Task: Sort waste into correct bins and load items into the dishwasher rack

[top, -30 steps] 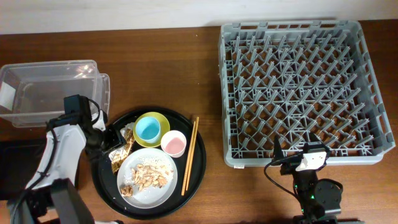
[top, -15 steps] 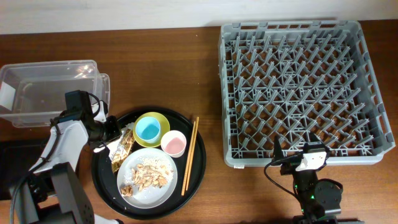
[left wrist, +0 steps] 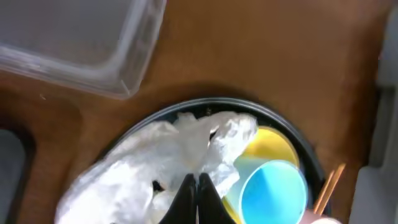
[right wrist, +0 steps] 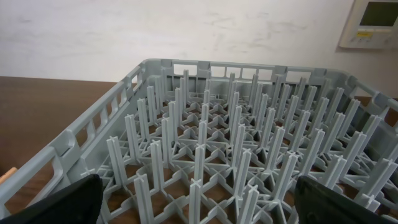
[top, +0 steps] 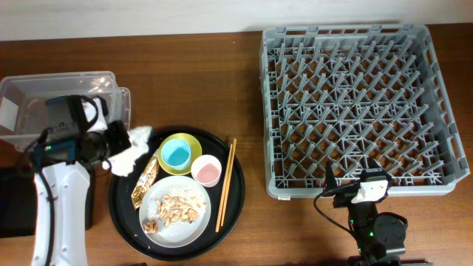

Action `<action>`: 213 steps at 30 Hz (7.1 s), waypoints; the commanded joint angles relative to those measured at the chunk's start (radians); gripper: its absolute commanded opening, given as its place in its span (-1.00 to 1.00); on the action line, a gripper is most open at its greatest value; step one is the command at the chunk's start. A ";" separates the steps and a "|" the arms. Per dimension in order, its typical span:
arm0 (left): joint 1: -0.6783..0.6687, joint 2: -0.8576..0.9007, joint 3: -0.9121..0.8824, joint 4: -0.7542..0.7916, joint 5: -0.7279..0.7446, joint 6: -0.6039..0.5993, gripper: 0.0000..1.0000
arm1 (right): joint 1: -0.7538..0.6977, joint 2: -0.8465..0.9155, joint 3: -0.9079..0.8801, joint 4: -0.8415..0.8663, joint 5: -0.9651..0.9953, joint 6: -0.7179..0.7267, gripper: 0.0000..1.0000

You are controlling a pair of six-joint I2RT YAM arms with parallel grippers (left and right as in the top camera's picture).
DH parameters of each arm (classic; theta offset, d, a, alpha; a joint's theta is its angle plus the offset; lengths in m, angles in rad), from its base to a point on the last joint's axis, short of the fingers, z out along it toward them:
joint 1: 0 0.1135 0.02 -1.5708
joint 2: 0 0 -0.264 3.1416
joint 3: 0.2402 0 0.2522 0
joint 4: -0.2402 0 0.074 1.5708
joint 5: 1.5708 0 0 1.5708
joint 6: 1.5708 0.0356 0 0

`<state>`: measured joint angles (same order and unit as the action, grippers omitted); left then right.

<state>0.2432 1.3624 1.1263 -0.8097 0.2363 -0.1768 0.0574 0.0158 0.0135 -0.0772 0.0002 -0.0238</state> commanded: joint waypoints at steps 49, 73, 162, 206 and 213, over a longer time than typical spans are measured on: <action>-0.098 0.347 -0.261 0.219 -0.188 0.151 -0.66 | -0.006 -0.007 -0.008 -0.003 0.009 0.002 0.97; 0.229 0.296 0.175 0.671 -0.105 -0.414 0.98 | -0.006 -0.007 -0.008 -0.003 0.009 0.002 0.97; 0.639 -0.099 0.175 -0.463 -0.148 -0.512 0.98 | -0.299 2.123 1.914 -0.868 -1.506 0.017 -0.89; 0.639 -0.099 0.175 -0.463 -0.148 -0.512 0.98 | 1.017 2.131 1.656 -0.412 0.266 0.290 -0.20; 0.639 -0.099 0.175 -0.463 -0.148 -0.512 0.98 | 1.006 2.107 1.813 -0.542 0.278 0.290 -0.92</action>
<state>0.8829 1.2678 1.2980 -1.2747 0.0925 -0.6785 1.0725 2.1441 1.6978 -0.5568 0.2646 0.2623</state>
